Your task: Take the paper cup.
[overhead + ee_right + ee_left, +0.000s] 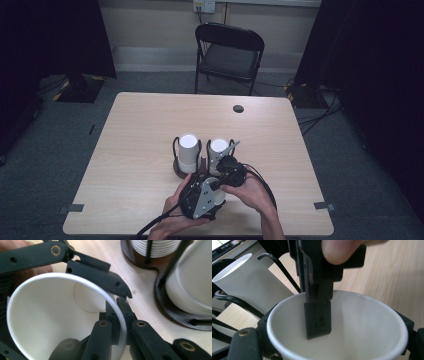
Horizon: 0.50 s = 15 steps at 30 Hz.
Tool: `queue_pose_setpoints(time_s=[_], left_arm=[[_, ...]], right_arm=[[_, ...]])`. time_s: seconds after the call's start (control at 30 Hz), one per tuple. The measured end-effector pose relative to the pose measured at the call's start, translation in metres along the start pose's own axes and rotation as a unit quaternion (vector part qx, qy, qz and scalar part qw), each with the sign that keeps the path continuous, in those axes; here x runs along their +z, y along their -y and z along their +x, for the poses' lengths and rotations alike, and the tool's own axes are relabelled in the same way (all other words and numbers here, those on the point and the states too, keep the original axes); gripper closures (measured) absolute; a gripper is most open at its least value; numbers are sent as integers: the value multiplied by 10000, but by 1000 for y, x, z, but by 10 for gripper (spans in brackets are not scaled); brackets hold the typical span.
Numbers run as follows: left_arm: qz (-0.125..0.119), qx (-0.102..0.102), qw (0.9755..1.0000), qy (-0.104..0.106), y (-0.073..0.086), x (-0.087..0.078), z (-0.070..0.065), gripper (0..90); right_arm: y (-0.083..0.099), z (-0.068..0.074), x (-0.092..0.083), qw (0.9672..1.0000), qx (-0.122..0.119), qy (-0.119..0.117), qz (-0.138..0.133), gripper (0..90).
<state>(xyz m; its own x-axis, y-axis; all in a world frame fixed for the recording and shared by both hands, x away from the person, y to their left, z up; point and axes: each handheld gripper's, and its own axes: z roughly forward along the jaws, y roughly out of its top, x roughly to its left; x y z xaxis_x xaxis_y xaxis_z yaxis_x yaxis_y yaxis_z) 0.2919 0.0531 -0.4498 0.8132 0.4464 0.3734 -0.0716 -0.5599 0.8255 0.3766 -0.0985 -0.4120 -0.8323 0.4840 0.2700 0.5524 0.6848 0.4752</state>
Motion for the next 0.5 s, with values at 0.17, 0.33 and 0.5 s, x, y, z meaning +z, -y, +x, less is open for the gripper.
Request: queue_pose_setpoints(time_s=[0.17, 0.33, 0.5], left_arm=[[13, -93, 10000, 31, 2, 1, 0, 216], [-193, -392, 9990, 60, 2, -4, 6, 220], [-228, -475, 9986, 11, 4, -6, 8, 222]], right_arm=[[0, 1, 2, 10000, 41, 56, 13, 874], [1, 0, 2, 9999, 59, 53, -75, 828], [3, 1, -6, 9996, 87, 8, -285, 775]])
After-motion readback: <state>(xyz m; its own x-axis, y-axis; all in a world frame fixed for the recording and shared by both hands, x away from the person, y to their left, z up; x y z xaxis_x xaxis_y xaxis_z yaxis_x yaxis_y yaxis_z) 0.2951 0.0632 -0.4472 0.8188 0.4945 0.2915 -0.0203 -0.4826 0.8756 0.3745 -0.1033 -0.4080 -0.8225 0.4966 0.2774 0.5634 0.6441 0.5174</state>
